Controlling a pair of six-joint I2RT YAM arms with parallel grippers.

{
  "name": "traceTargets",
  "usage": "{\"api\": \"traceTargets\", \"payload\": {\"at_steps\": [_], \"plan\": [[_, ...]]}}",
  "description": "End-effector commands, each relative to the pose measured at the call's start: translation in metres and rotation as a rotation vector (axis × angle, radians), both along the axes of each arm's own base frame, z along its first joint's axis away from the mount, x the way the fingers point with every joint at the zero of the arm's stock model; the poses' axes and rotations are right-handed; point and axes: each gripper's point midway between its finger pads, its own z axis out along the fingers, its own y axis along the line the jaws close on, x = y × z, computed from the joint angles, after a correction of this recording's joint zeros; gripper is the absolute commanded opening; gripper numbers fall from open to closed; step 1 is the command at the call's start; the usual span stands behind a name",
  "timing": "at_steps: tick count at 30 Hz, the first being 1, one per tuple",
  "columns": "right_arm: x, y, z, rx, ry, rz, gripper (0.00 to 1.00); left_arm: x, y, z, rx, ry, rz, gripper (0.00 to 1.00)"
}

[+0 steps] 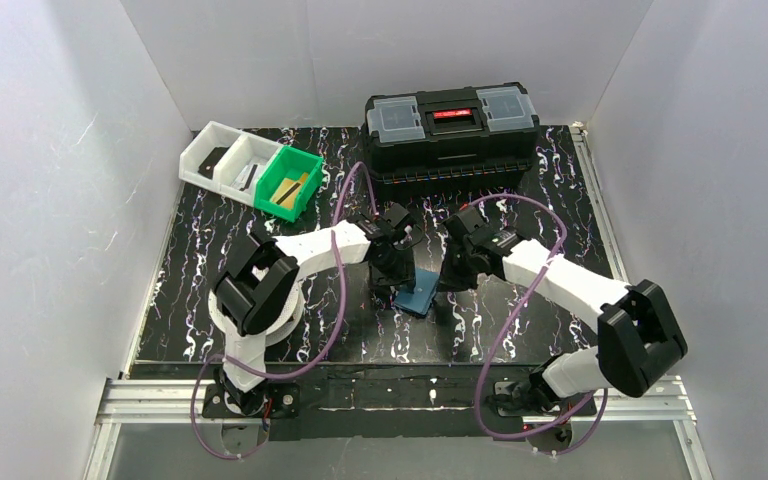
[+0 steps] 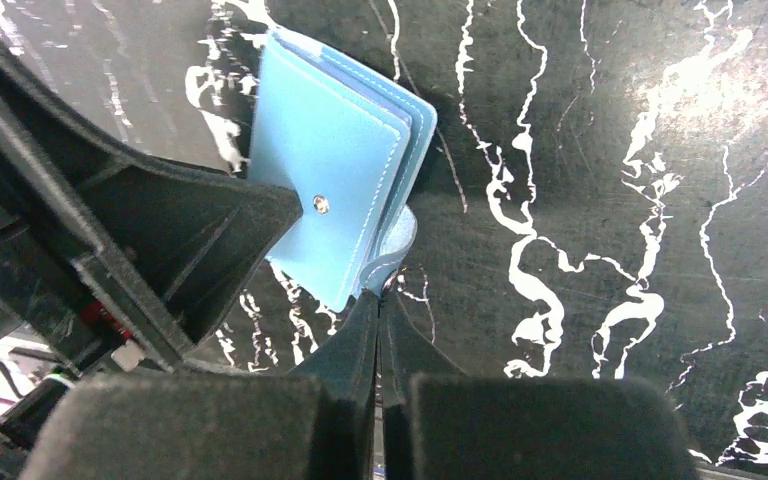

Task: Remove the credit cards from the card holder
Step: Open the card holder at the center of the board.

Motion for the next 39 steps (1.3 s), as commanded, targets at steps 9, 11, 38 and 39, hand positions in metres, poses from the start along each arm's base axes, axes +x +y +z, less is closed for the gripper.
{"api": "traceTargets", "payload": {"at_steps": [9, 11, 38, 39], "plan": [[0.029, 0.037, 0.090, 0.137, -0.143, 0.092, 0.01, 0.006, 0.091, 0.050, 0.063, -0.133, 0.126, 0.57], [0.032, 0.043, 0.091, 0.136, -0.132, 0.112, 0.01, 0.003, 0.097, 0.052, 0.059, -0.140, 0.134, 0.57], [0.013, -0.039, -0.044, -0.043, 0.157, 0.000, 0.01, 0.004, 0.039, 0.041, -0.012, -0.073, -0.031, 0.46], [0.016, -0.038, -0.046, -0.041, 0.153, 0.004, 0.01, 0.006, 0.037, 0.041, -0.011, -0.077, -0.039, 0.46]]}}
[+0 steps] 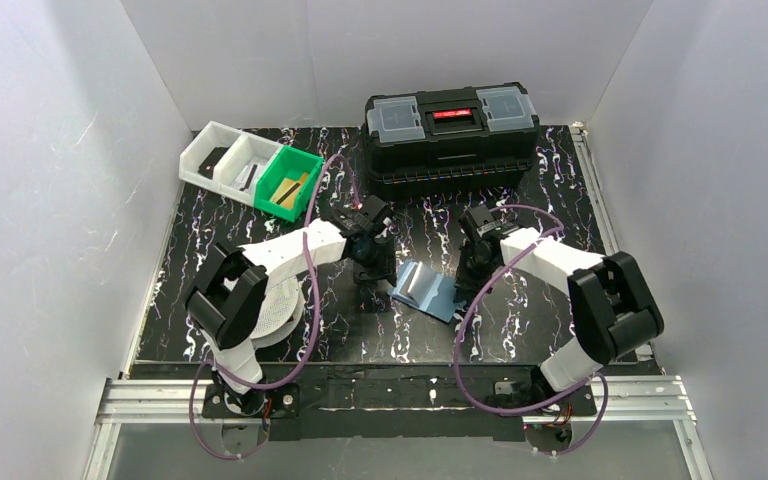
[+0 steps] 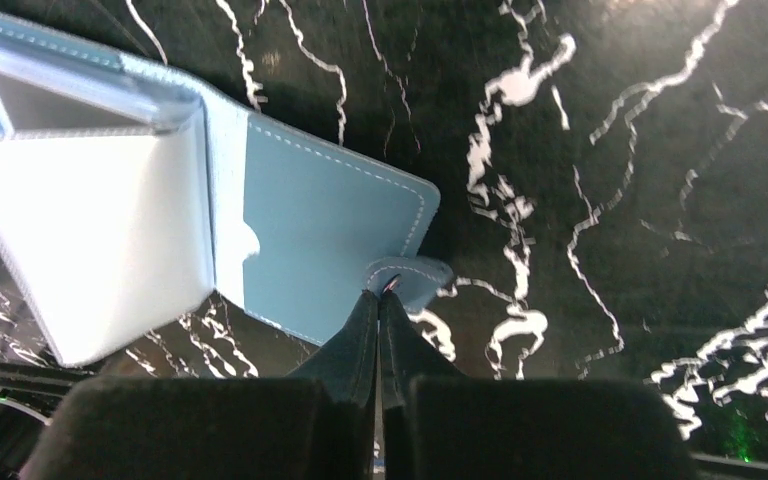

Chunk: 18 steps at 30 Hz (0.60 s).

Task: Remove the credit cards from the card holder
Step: Open the card holder at the center of the board.

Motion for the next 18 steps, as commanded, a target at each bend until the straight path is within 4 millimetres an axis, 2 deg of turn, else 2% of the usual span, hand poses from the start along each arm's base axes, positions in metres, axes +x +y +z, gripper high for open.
{"api": "traceTargets", "payload": {"at_steps": [1, 6, 12, 18], "plan": [[0.023, 0.010, -0.006, 0.035, -0.047, 0.035, 0.01, 0.002, -0.010, 0.006, 0.007, -0.006, -0.048, 0.45], [0.035, 0.012, -0.008, 0.022, -0.053, 0.043, 0.01, 0.007, -0.018, -0.001, 0.021, 0.007, -0.075, 0.41], [0.038, 0.016, -0.009, 0.036, -0.060, 0.056, 0.01, 0.010, -0.037, 0.000, 0.008, -0.001, -0.121, 0.38], [0.053, 0.030, -0.001, 0.094, -0.100, 0.100, 0.01, 0.005, -0.059, 0.002, -0.015, -0.001, -0.163, 0.37]]}}
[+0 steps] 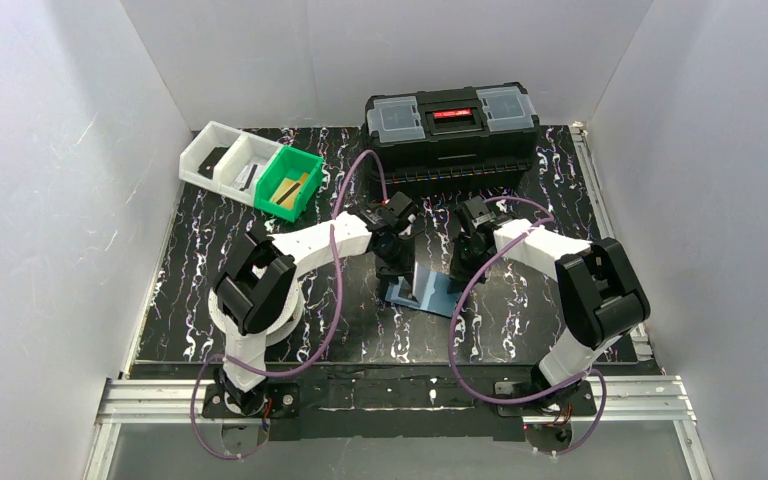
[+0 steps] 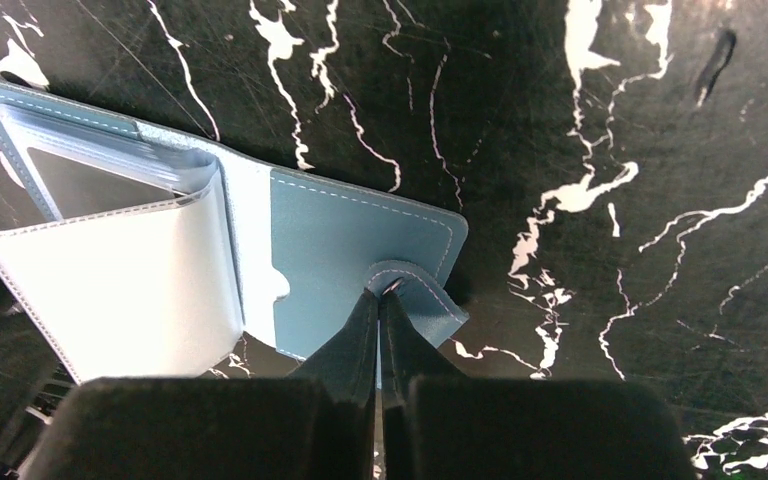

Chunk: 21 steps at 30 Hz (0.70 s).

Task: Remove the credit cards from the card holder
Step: Open the card holder at the center of the board, then remove the credit card from the card holder.

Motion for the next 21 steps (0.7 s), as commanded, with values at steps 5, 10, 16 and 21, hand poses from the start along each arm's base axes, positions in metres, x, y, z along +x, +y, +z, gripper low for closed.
{"api": "traceTargets", "payload": {"at_steps": [5, 10, 16, 21], "plan": [[0.041, 0.021, 0.019, 0.077, -0.137, 0.060, 0.01, -0.011, -0.028, 0.008, -0.042, 0.020, -0.051, 0.36], [0.036, 0.013, 0.022, 0.096, -0.138, 0.029, 0.06, -0.013, -0.038, 0.001, -0.064, 0.056, -0.029, 0.35], [0.027, 0.005, 0.046, 0.130, -0.189, -0.011, 0.48, -0.007, -0.045, 0.003, -0.081, 0.050, -0.014, 0.35], [0.024, -0.003, 0.071, 0.147, -0.243, -0.042, 0.54, -0.003, -0.053, 0.008, -0.100, 0.046, -0.015, 0.37]]}}
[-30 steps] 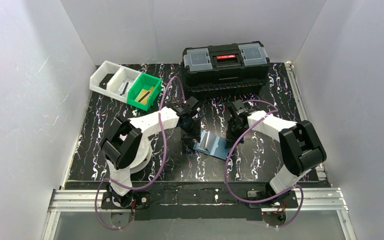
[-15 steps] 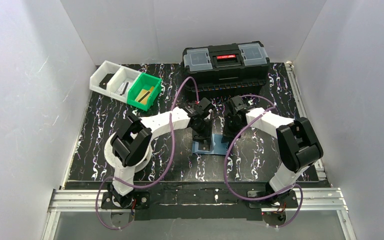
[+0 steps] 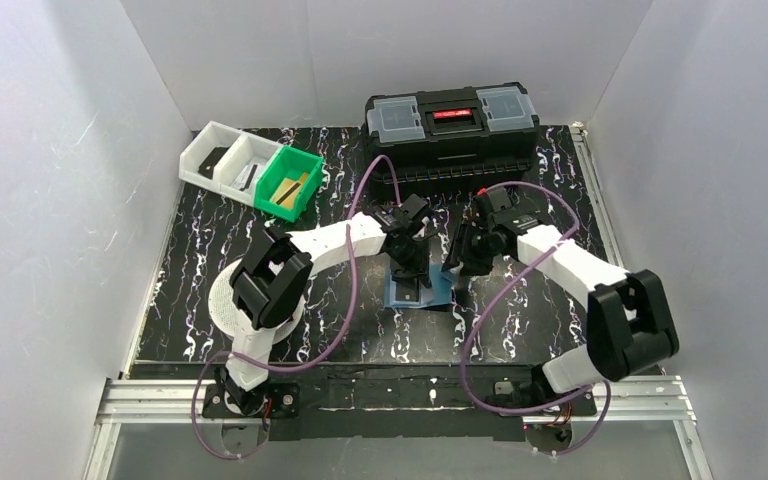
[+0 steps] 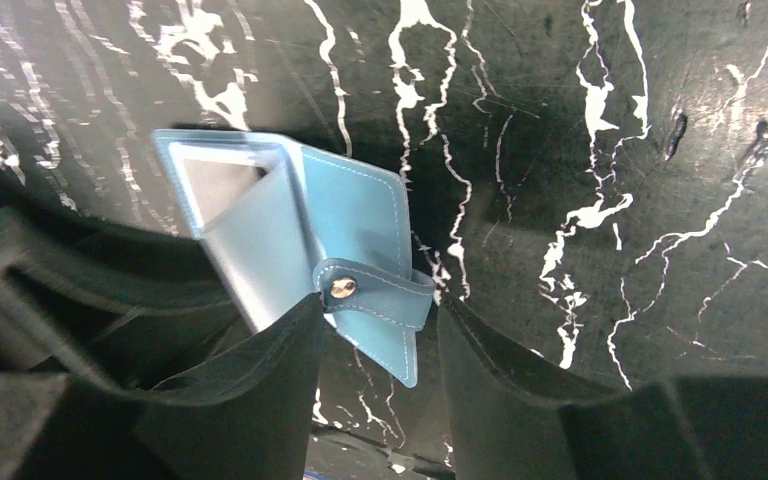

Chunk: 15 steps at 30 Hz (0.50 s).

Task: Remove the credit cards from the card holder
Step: Remove the credit card from the card holder.

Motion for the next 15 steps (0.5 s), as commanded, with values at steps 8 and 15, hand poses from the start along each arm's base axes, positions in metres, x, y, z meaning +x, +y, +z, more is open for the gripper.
{"api": "traceTargets", "payload": {"at_steps": [8, 15], "plan": [[-0.011, -0.021, 0.043, 0.015, -0.094, -0.074, 0.54, 0.008, -0.032, 0.009, -0.067, 0.008, -0.028, 0.36], [-0.024, -0.016, 0.034, 0.061, -0.058, -0.060, 0.46, 0.004, -0.036, -0.018, -0.043, 0.057, -0.028, 0.33]]}}
